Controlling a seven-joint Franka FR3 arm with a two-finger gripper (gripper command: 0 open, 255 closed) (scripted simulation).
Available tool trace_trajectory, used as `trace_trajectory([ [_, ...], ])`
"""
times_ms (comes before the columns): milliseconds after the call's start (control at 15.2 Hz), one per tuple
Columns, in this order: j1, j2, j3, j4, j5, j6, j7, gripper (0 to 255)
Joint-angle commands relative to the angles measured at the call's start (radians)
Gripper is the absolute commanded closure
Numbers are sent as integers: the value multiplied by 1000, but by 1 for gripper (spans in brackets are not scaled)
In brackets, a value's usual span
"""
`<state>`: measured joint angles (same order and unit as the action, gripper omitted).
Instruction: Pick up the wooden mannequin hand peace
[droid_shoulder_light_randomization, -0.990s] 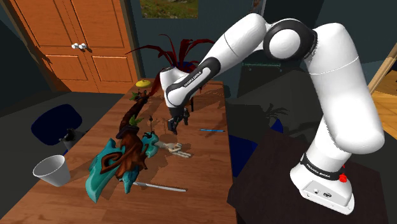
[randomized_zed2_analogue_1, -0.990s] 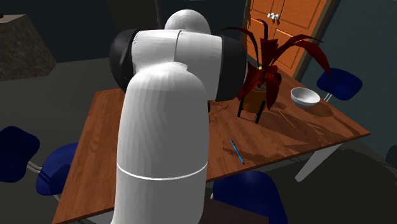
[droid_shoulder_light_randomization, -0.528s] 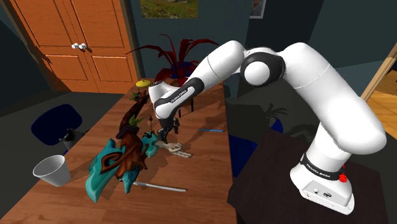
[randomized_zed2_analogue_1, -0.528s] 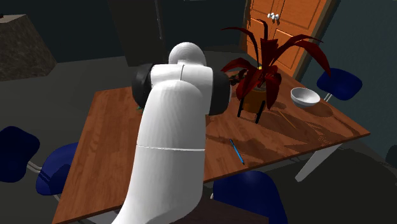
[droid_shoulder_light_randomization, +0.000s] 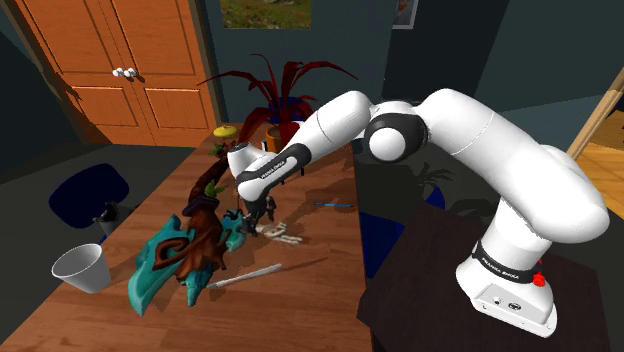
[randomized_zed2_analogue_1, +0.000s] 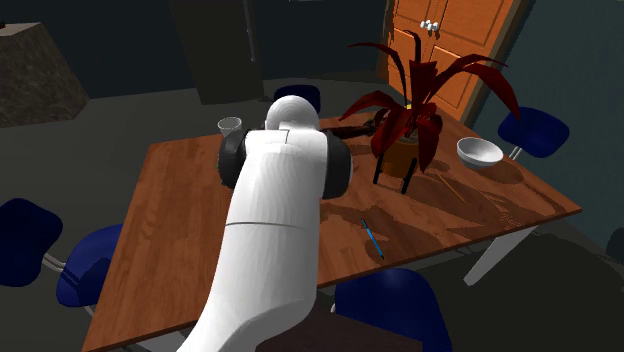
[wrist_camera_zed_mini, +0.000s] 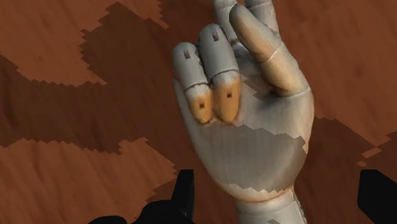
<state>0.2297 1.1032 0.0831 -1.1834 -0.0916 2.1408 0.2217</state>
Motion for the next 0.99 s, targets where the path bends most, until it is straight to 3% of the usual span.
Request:
trace_trajectory([
  [0,0,25,-3,16,-1,10,1,0],
  [132,0,32,-3,21,-1,12,1,0],
  [198,2,34,-3,19,-1,15,2,255],
  [924,-1,8,-3,4,0,4,1,255],
])
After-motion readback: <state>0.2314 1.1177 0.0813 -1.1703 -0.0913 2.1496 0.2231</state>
